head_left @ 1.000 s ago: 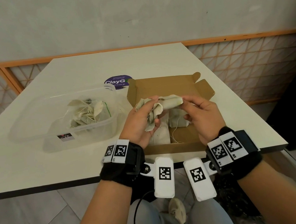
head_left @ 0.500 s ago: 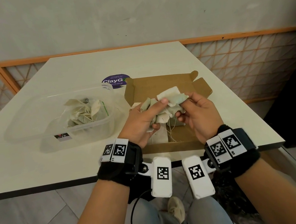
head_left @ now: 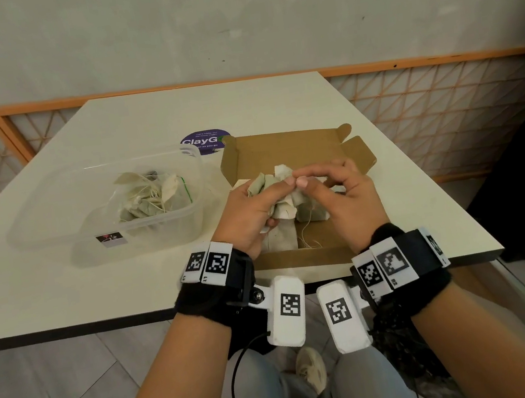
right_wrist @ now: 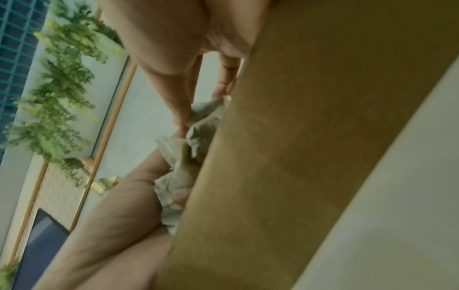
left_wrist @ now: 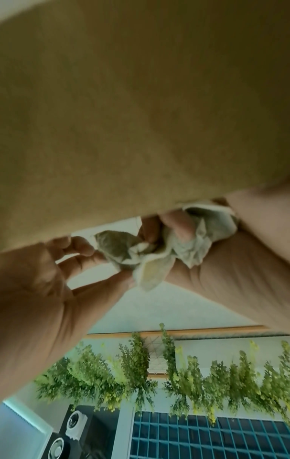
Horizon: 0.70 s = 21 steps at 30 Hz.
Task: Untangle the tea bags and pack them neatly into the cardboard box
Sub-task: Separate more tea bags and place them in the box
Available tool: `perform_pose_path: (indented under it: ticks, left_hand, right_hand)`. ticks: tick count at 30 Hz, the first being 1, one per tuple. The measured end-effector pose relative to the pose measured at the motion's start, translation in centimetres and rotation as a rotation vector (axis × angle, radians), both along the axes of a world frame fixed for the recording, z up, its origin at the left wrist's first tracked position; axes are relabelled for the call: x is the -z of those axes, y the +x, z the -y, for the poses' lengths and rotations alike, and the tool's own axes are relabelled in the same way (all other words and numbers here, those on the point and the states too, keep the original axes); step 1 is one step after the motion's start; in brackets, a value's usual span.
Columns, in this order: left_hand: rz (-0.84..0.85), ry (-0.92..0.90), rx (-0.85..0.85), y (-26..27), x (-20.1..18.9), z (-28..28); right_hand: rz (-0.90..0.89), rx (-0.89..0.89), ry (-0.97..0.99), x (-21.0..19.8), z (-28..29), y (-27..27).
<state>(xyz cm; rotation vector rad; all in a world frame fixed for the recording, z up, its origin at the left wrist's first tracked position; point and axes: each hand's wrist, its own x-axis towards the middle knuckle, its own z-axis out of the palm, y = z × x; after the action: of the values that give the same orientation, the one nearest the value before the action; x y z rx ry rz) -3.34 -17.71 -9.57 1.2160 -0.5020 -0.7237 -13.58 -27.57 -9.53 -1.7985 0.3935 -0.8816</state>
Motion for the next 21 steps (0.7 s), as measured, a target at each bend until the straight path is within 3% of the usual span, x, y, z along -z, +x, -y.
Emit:
perform_pose_path:
  ticks: [12,21]
  left_hand:
    - [-0.111,-0.061,-0.071,0.5,0.1,0.1]
    - [-0.121,-0.099,-0.095,0.3,0.1,0.0]
  right_hand:
    - [0.210,0.006,0.435,0.1,0.7,0.4]
    - [0.255,-0.185,0.722,-1.0,0.5,-0.2]
